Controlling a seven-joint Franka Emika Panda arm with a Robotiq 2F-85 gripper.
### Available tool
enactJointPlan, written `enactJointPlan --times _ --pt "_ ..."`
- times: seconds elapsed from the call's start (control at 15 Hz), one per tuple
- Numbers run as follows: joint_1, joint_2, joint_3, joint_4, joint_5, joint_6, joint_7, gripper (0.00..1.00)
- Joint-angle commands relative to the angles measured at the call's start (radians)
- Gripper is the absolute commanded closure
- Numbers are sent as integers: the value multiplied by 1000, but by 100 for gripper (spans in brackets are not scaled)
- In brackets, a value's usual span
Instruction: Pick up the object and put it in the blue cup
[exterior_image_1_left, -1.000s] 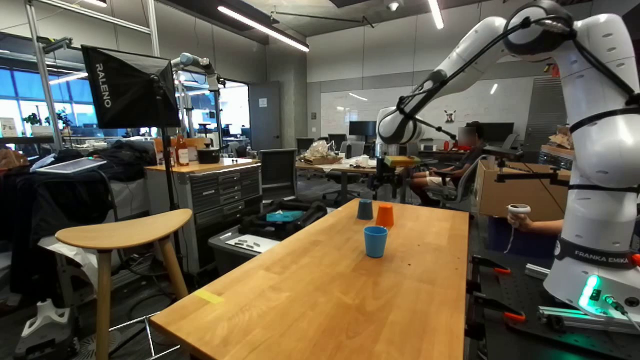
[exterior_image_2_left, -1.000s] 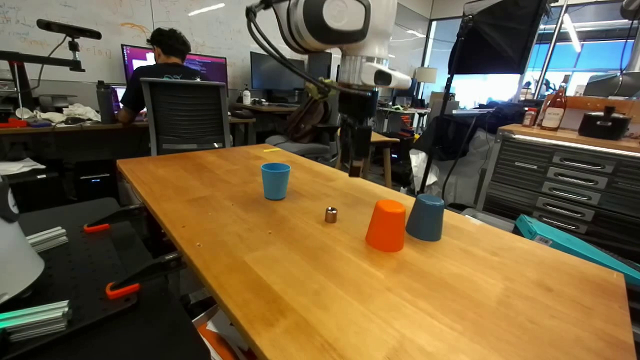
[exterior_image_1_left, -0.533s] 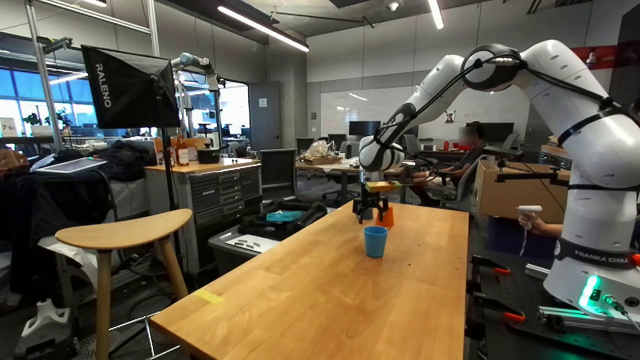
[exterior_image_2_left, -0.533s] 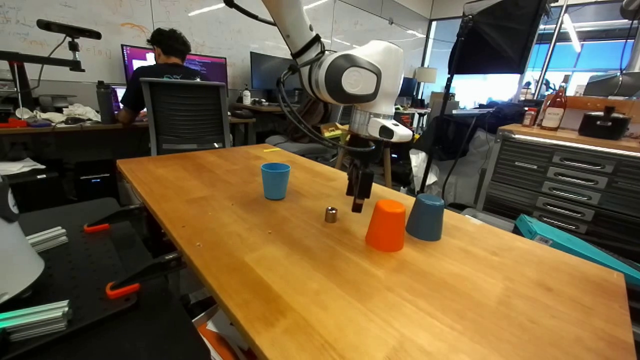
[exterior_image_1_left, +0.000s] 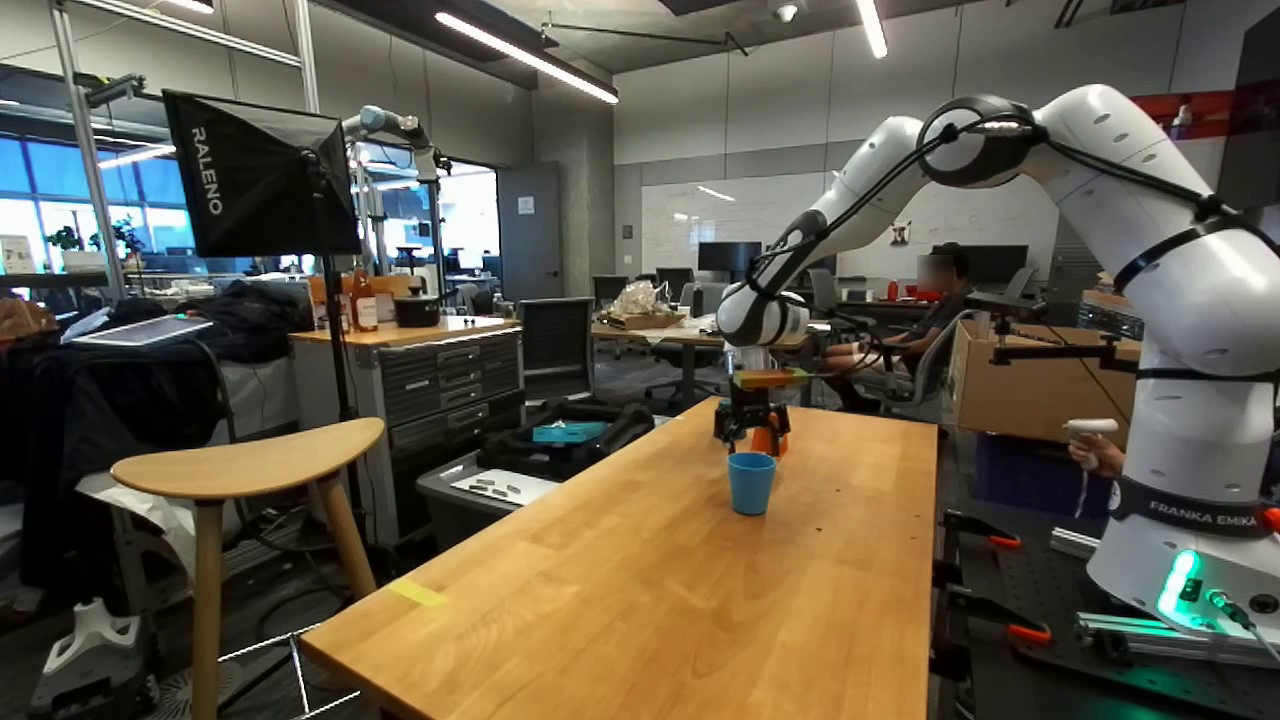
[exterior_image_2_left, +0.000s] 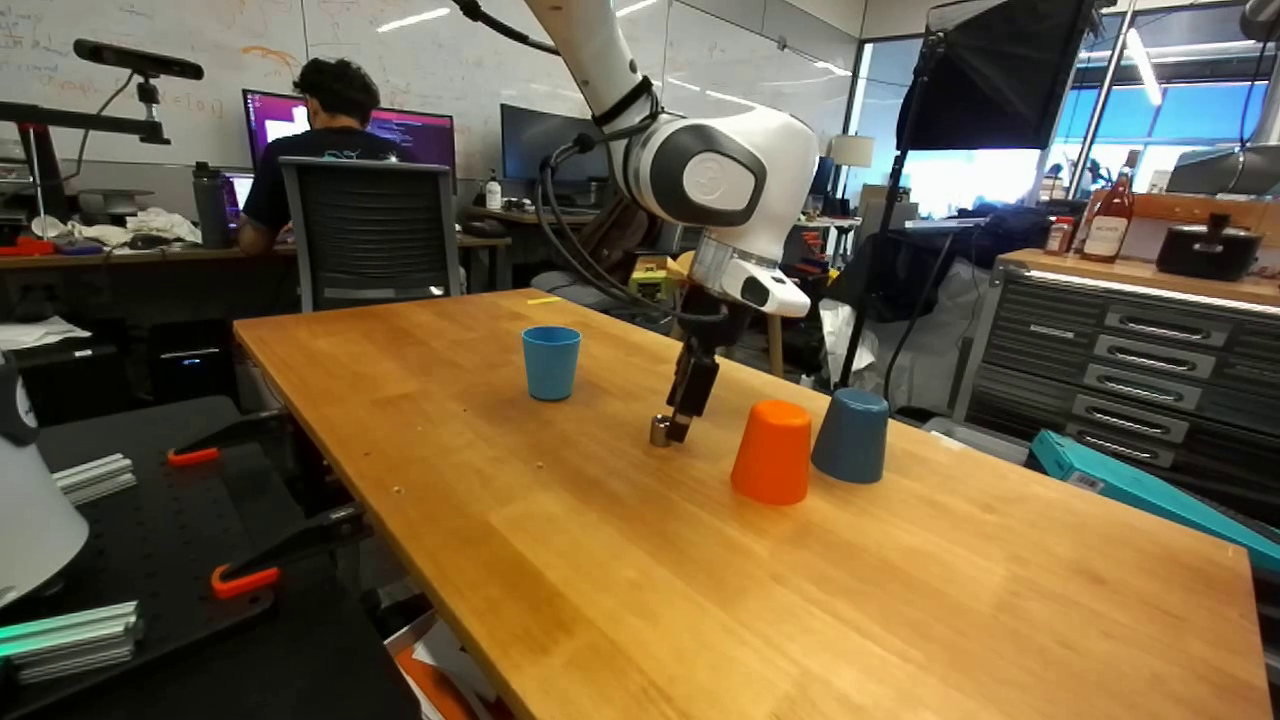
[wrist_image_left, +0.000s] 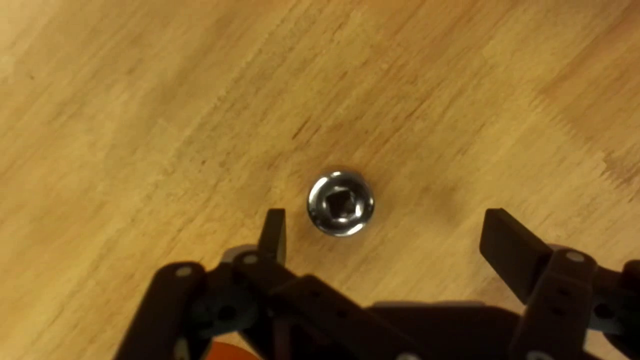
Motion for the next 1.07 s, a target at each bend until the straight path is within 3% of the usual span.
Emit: enactJointPlan --times 0.0,0.07,0.13,0.2,0.73,0.8,1.0 --pt "-4 0 -11 -5 32 -6 -2 0" --pt "-5 5 -11 -4 33 -10 0 0" --pt "-9 4 -8 -8 39 -9 -5 25" --pt "-10 3 -6 -13 43 -8 -6 26" --pt "-63 -23 0 8 153 -108 -10 88" --pt "-68 -38 1 12 163 -128 -14 94" --pt "-69 -125 13 21 187 -213 -40 92"
